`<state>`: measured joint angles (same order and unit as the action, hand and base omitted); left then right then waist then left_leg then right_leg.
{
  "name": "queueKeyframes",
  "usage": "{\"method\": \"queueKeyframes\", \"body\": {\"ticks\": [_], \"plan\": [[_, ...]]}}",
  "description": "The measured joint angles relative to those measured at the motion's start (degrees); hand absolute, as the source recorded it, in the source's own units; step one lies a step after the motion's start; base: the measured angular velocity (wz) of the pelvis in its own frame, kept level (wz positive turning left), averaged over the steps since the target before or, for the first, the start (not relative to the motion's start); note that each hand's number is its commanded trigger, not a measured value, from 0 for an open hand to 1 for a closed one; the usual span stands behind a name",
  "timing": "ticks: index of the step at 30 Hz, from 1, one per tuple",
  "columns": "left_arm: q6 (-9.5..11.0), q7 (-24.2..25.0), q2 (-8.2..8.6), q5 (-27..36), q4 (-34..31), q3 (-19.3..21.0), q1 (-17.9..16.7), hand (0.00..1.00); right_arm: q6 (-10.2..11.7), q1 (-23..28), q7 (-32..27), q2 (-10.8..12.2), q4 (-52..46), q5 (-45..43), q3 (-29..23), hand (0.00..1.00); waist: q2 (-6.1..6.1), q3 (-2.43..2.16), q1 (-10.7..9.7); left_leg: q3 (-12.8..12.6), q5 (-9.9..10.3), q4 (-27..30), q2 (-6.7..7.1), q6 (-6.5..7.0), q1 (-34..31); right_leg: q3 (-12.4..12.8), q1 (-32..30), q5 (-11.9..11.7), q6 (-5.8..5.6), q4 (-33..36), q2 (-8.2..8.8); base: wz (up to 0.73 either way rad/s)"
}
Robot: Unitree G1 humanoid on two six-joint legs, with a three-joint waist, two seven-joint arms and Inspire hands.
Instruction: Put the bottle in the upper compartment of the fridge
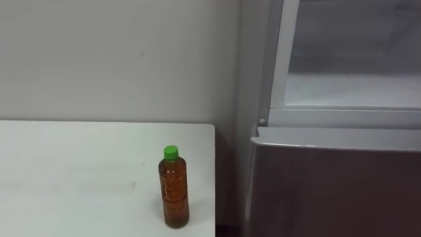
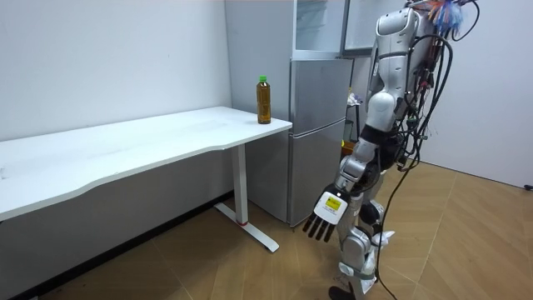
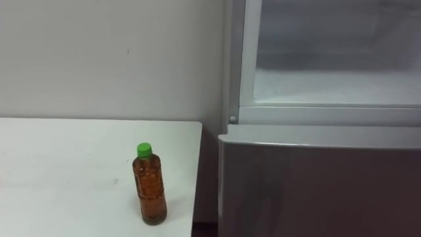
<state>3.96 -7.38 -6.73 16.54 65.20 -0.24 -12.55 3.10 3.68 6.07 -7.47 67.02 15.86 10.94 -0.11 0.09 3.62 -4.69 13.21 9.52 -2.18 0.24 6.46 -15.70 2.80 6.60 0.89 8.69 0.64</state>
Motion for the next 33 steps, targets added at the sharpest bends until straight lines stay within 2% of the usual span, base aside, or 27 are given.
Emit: {"method": "queueKeyframes", "body": {"ticks": [1,3,5,10,12,17,21,33], "plan": [[0.1,0.0,-0.01,-0.2,0.0,0.0,0.1,0.00,0.0,0.0,0.0,-0.1,-1.3,-0.9,0.5,0.00,-0.01,0.00,0.0,0.0,0.0,0.0,0.00,0.00,-0.1,0.0,-0.1,0.0,0.00,0.0,0.00,-0.04],[0.2,-0.4,-0.02,-0.5,0.0,-0.1,0.8,0.00,0.0,0.0,0.0,-0.1,-8.4,-4.0,1.2,0.00,0.21,-0.40,0.1,-0.2,0.0,0.2,0.01,0.00,-0.9,0.4,-0.9,-0.1,0.10,0.1,-0.06,-0.06],[0.2,-0.4,0.03,-0.6,0.0,-0.1,0.8,0.00,0.2,0.6,0.5,-0.1,-15.0,-7.0,1.5,0.00,0.37,-0.24,0.2,-0.5,0.0,0.1,-0.05,-0.01,-0.7,0.7,-0.9,-0.2,0.12,0.1,-0.15,-0.06],[0.3,0.8,-0.83,-0.7,-0.4,-0.5,1.3,0.00,0.5,2.1,2.8,-0.2,-28.9,-7.3,3.9,0.00,-0.22,-0.21,0.9,-0.8,0.0,-0.2,-0.09,-0.01,-0.4,1.0,-0.8,-0.2,0.10,0.1,-0.23,-0.03],[0.3,0.8,-0.90,-1.0,-1.4,-0.6,1.2,0.00,0.6,3.1,3.8,-0.4,-34.3,-7.3,4.7,0.00,-0.45,0.10,1.3,-1.2,0.0,-0.3,-0.11,0.00,-0.3,1.5,-0.9,-0.2,0.05,0.0,-0.33,-0.08],[0.8,0.6,-1.18,-2.1,-1.6,-1.6,2.2,0.00,0.4,4.0,7.4,-1.4,-48.1,-6.5,6.6,0.00,-0.73,0.13,1.3,-1.6,0.0,-0.5,-0.11,0.04,-0.3,1.8,-1.3,-0.3,0.01,0.3,-0.30,-0.04],[1.0,0.8,-1.14,-2.6,-1.7,-2.6,2.7,0.00,0.6,3.9,9.8,-1.6,-59.5,-2.2,6.7,0.00,-0.70,0.11,1.4,-1.8,0.0,-0.9,-0.12,0.02,-0.1,2.3,-1.5,-0.3,0.05,0.3,-0.47,-0.06],[1.2,2.1,-1.58,-3.8,-1.1,-2.8,1.8,0.00,0.0,-2.1,9.3,-1.5,-72.7,-2.3,2.5,0.00,-1.12,-0.12,1.5,-2.3,0.0,-1.6,-0.20,0.04,0.5,2.9,-1.7,-0.3,0.03,0.2,-0.67,-0.03]]}}
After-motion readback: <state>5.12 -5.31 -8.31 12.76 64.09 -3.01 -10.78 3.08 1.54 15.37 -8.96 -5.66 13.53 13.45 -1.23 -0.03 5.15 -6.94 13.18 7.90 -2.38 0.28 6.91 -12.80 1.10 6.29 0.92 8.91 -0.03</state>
